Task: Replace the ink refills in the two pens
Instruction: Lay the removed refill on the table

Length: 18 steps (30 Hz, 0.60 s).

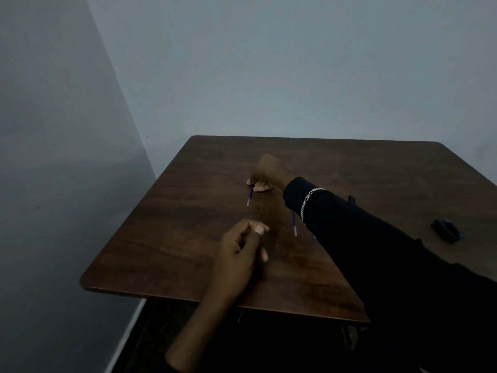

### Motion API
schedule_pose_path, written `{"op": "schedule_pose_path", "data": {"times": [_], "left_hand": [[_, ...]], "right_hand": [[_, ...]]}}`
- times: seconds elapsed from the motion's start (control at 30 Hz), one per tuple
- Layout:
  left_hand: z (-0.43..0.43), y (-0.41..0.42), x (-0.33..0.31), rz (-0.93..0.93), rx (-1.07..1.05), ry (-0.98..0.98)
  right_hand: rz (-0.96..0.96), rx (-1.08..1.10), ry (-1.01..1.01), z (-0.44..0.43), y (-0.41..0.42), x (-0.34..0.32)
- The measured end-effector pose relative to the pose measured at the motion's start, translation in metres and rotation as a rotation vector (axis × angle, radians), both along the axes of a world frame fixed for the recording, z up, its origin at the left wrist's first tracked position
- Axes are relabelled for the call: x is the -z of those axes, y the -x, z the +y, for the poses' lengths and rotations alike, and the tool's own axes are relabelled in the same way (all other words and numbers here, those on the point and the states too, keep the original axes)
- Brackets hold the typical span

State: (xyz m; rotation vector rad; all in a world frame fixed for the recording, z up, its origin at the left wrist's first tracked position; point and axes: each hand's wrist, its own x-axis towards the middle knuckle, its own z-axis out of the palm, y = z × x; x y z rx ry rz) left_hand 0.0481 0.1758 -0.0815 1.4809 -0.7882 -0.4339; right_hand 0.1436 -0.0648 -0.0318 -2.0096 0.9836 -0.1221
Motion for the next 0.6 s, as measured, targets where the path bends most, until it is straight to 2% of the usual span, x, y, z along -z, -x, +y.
{"op": "schedule_pose_path", "data": {"times": [0.27, 0.6], "left_hand": [[0.0, 0.0, 0.0, 0.006, -0.001, 0.007], [0.001, -0.001, -0.001, 0.002, -0.006, -0.007]], "right_hand": [[0.042, 0.023, -0.051, 0.005, 0.003, -0.004], [-0.036, -0.022, -0.111, 0.003, 0.014, -0.007]]}}
